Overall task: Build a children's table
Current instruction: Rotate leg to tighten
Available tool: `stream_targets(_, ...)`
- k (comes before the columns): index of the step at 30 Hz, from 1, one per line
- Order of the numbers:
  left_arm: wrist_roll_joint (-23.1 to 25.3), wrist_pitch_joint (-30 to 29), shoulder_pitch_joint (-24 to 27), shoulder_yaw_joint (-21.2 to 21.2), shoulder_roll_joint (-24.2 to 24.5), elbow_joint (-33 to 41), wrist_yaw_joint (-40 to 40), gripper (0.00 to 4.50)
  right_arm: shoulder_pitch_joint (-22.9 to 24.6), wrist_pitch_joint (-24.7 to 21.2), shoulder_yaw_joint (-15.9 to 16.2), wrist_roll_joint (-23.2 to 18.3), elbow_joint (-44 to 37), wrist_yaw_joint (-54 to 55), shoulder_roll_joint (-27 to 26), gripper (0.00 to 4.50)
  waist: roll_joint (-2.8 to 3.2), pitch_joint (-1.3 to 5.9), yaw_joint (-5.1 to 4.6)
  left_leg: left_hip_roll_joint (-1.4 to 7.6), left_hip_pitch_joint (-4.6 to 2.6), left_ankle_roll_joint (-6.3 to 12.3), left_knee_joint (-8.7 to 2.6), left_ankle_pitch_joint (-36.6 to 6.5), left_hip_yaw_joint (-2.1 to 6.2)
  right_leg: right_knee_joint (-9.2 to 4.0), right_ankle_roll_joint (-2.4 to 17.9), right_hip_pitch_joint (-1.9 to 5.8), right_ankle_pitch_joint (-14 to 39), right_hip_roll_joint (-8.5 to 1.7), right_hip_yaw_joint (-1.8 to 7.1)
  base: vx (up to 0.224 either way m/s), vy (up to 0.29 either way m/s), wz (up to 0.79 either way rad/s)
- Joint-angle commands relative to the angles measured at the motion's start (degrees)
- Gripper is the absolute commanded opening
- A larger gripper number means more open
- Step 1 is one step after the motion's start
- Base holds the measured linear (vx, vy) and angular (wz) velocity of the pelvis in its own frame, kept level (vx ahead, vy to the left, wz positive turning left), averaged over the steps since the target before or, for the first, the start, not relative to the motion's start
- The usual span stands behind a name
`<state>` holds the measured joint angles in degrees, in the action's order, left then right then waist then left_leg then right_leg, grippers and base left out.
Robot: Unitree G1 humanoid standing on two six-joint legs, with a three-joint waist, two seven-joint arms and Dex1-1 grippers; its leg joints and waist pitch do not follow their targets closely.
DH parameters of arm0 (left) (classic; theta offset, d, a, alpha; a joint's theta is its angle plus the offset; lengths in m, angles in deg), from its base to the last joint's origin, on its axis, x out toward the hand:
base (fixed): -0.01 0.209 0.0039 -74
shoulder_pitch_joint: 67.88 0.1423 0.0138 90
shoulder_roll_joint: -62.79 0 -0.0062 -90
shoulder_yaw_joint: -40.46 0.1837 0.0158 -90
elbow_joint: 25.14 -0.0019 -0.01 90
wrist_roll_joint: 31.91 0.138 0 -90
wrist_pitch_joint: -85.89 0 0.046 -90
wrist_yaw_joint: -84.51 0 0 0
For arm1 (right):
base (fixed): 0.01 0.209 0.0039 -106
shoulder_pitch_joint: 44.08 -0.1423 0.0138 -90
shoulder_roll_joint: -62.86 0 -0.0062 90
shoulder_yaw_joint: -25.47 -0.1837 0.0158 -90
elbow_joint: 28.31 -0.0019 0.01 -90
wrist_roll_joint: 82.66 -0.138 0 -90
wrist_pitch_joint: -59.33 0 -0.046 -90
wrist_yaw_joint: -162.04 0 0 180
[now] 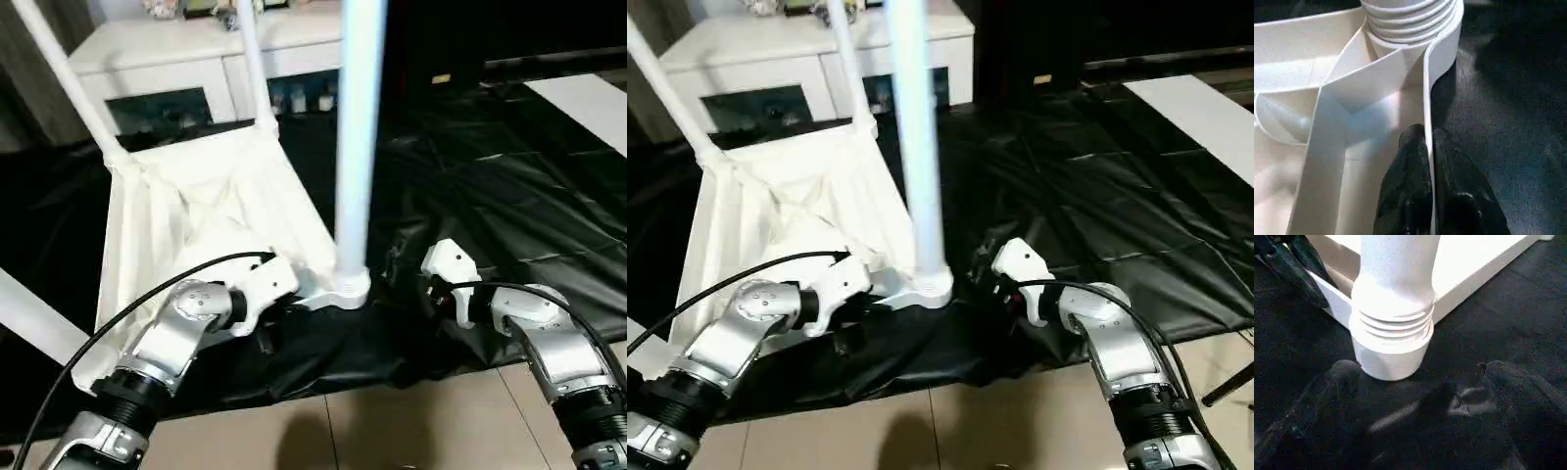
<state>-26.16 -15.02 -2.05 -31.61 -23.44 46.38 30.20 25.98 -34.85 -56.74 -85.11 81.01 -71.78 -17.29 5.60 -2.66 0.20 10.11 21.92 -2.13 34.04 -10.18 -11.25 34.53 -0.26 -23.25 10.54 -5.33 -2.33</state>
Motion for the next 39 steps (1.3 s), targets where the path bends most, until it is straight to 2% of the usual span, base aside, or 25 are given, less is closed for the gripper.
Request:
stream_targets(1,-3.8,2.6,-0.3,-0.1,-1.2,-0.6,-1.5,0.5,-1.4,0.7,0.6,0.0,0.2,-0.3,-0.5,4.5,-1.86,3.83,0.84,2.48,-0.61,5.71,-3.83,-13.9,1.3,-4.53,12.9,2.21,12.8,-2.6,1.59,0.0,0.0,0.0)
stream_targets(2,-4.4,2.2,-0.7,-0.6,-1.5,-1.0,-1.8,0.62,-1.4,0.8,0.5,-0.1,0.2,-0.4,-0.5,4.5,-2.05,3.85,1.13,2.48,-0.53,6.63,-3.67,-12.3,1.12,-4.35,13.8,2.2,10.4,-2.53,1.55,0.0,0.0,0.0)
stream_targets(4,-4.7,2.8,-1.6,-0.9,-1.5,-2.2,-3.0,0.64,-1.5,0.9,0.6,-0.4,-0.1,-0.9,-0.4,4.5,-1.93,3.95,1.65,2.45,-0.48,7.27,-3.48,-10.7,1.14,-4.1,14.3,2.38,9.0,-2.64,1.48,0.0,0.0,0.0)
stream_targets(5,-4.4,3.9,-2.2,-0.8,-1.3,-3.2,-3.4,0.64,-1.5,1.0,0.7,-0.7,-0.2,-1.4,-0.3,4.5,-1.86,4.06,2.23,2.56,-0.64,7.78,-3.36,-9.7,1.04,-3.98,14.6,2.26,8.1,-2.56,1.48,0.0,0.0,0.0)
stream_targets(7,-3.7,5.1,-2.8,-0.6,-1.0,-4.3,-3.5,1.03,-1.5,1.2,0.8,-0.9,-0.4,-1.9,-0.1,4.5,-1.86,4.14,2.67,2.63,-0.55,8.26,-3.22,-8.3,1.05,-3.56,14.9,2.38,5.3,-2.48,1.42,0.0,0.0,0.0)
stream_targets(8,-3.4,5.9,-3.5,-0.5,-0.7,-5.6,-3.9,1.06,-1.5,1.3,0.9,-1.2,-0.6,-2.5,0.1,4.5,-1.9,4.05,2.98,2.62,-0.56,8.32,-3.24,-8.6,1.03,-3.56,14.8,2.4,5.3,-2.51,1.37,0.0,0.0,0.0)
stream_targets(11,-3.2,6.6,-4.2,-0.2,-0.2,-7.0,-5.1,1.06,-1.4,1.3,1.0,-1.4,-0.8,-2.9,0.3,4.5,-1.92,3.95,3.2,2.68,-0.67,7.53,-3.37,-9.9,1.04,-3.71,14.5,2.41,7.3,-2.62,1.41,0.0,0.0,0.0)
stream_targets(12,-2.7,7.6,-5.1,0.4,0.4,-8.9,-5.8,1.06,-1.4,1.2,1.0,-1.5,-1.1,-3.2,0.4,4.5,-2.09,3.88,3.19,2.6,-0.61,7.14,-3.41,-10.4,1.04,-3.78,14.2,2.46,8.3,-2.61,1.43,0.0,0.0,0.0)
stream_targets(14,-2.2,8.8,-6.1,0.7,0.8,-11.3,-5.9,1.06,-1.4,1.2,0.9,-1.5,-1.2,-3.4,0.6,4.5,-1.93,3.82,3.24,2.62,-0.67,6.39,-3.55,-11.5,1.1,-3.93,13.6,2.44,10.2,-2.67,1.46,0.0,0.0,0.0)
stream_targets(16,-1.3,11.3,-7.6,1.0,1.1,-14.9,-6.0,1.06,-1.7,1.2,0.9,-1.7,-1.1,-3.7,0.7,4.5,-1.95,3.76,3.21,2.61,-0.67,5.66,-3.63,-12.2,1.18,-4.06,13.2,2.5,11.5,-2.76,1.5,0.0,0.0,0.0)
stream_targets(20,-1.4,12.5,-8.6,0.8,0.7,-17.2,-6.1,1.06,-1.8,1.2,0.7,-1.8,-1.1,-3.8,0.7,4.5,-2.04,3.67,3.15,2.66,-0.77,4.68,-3.8,-13.7,1.18,-4.17,13.0,2.46,12.9,-2.77,1.53,0.0,0.0,0.0)
stream_targets(23,-2.7,14.6,-10.4,-0.1,-1.0,-20.1,-6.0,1.06,-1.7,1.3,0.5,-2.1,-1.2,-4.1,0.7,4.5,-2.19,3.54,3.15,2.56,-0.94,4.37,-3.81,-14.9,1.08,-4.5,12.9,2.3,14.8,-2.75,1.57,0.0,0.0,0.0)
stream_targets(26,-2.8,15.2,-11.2,0.2,-1.4,-21.6,-6.7,1.06,-1.7,1.3,0.6,-2.3,-1.1,-4.2,0.7,4.5,-2.16,3.63,3.27,2.7,-0.87,4.25,-3.86,-14.5,1.2,-4.33,12.9,2.38,14.3,-2.86,1.62,0.0,0.0,0.0)
stream_targets(27,-2.5,15.8,-11.8,0.5,-1.6,-22.8,-7.0,0.77,-1.7,1.2,0.7,-2.4,-1.1,-4.3,0.8,4.5,-2.17,3.63,3.27,2.62,-0.84,4.36,-3.83,-14.4,1.18,-4.33,13.0,2.39,14.1,-2.8,1.58,0.0,0.0,0.0)
stream_targets(32,-1.7,17.0,-13.3,1.4,-2.0,-26.5,-8.1,0.44,-1.7,1.0,0.7,-2.7,-1.4,-4.8,1.0,4.5,-2.11,3.75,3.26,2.6,-0.8,4.82,-3.7,-13.9,1.1,-4.2,13.6,2.51,12.0,-2.85,1.57,0.0,0.0,0.0)
stream_targets(33,-1.4,17.3,-13.5,1.6,-2.0,-27.3,-8.6,0.26,-1.7,1.0,0.7,-2.7,-1.4,-4.9,1.0,4.5,-2.17,3.75,3.31,2.59,-0.78,4.93,-3.67,-13.8,1.11,-4.23,13.6,2.58,12.3,-2.94,1.58,0.0,0.0,0.0)
stream_targets(35,-1.0,17.4,-13.7,2.1,-1.9,-28.5,-9.6,0.21,-1.7,1.0,0.6,-2.7,-1.5,-4.9,1.0,4.5,-2.01,3.71,3.33,2.61,-0.78,4.97,-3.67,-13.8,1.13,-4.22,13.6,2.53,12.7,-2.94,1.55,0.0,0.0,0.0)
stream_targets(36,-0.9,17.8,-13.8,2.3,-2.0,-29.5,-10.1,0.07,-1.8,1.0,0.5,-2.8,-1.5,-4.8,1.1,4.5,-2.14,3.66,3.28,2.58,-0.78,4.85,-3.7,-14.3,1.11,-4.37,13.5,2.53,13.5,-2.93,1.54,0.0,0.0,0.0)
stream_targets(39,-1.1,17.8,-13.4,2.2,-2.2,-30.0,-10.6,0.02,-2.2,1.4,-0.2,-3.5,-1.2,-4.2,0.7,4.5,-2.23,3.6,3.31,2.64,-0.94,4.36,-3.8,-15.4,1.14,-4.51,13.2,2.43,15.4,-2.93,1.56,0.0,0.0,0.0)
